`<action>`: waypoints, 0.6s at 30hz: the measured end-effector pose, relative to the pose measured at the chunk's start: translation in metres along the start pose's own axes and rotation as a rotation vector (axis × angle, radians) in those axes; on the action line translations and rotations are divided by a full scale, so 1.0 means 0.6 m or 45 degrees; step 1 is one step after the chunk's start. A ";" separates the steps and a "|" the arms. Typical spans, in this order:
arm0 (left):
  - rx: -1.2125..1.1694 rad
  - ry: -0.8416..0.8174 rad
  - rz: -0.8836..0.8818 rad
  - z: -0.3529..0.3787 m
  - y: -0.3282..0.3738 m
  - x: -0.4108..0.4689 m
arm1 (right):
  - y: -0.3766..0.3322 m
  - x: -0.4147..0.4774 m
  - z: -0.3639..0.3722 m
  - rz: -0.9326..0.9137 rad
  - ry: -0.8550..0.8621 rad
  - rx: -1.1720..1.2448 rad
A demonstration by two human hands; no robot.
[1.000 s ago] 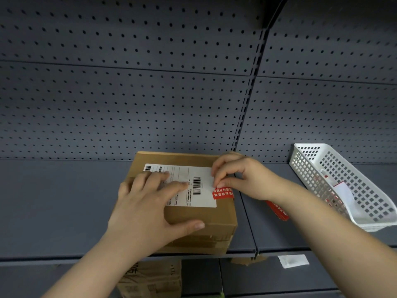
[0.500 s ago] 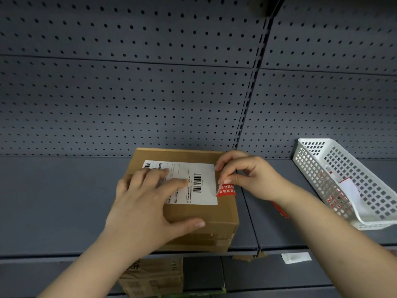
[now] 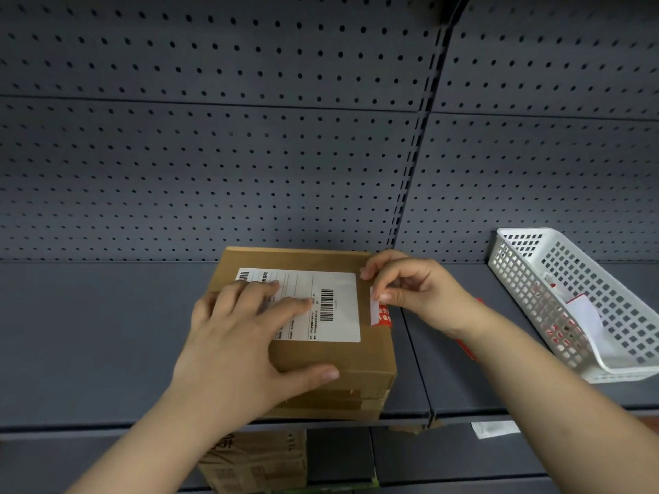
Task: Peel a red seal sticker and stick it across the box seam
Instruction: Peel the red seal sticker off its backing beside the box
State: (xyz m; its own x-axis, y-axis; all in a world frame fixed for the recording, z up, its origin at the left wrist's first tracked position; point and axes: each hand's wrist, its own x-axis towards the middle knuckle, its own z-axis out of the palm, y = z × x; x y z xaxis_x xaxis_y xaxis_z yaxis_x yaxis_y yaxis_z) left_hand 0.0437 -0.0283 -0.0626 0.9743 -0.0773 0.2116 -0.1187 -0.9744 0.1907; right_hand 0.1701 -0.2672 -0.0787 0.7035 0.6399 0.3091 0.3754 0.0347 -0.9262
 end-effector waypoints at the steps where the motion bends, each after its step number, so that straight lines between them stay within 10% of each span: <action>1: 0.001 0.002 0.001 0.000 0.000 0.000 | 0.000 0.000 0.000 0.001 0.005 0.024; 18: -0.007 0.014 0.011 0.001 -0.001 0.000 | 0.024 -0.007 -0.006 0.007 0.086 0.492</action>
State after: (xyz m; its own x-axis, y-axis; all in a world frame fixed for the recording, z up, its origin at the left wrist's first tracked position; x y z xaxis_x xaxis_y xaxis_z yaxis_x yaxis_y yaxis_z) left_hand 0.0440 -0.0278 -0.0633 0.9711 -0.0835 0.2234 -0.1283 -0.9726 0.1941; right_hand 0.1748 -0.2720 -0.0928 0.7480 0.5894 0.3052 0.1252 0.3263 -0.9370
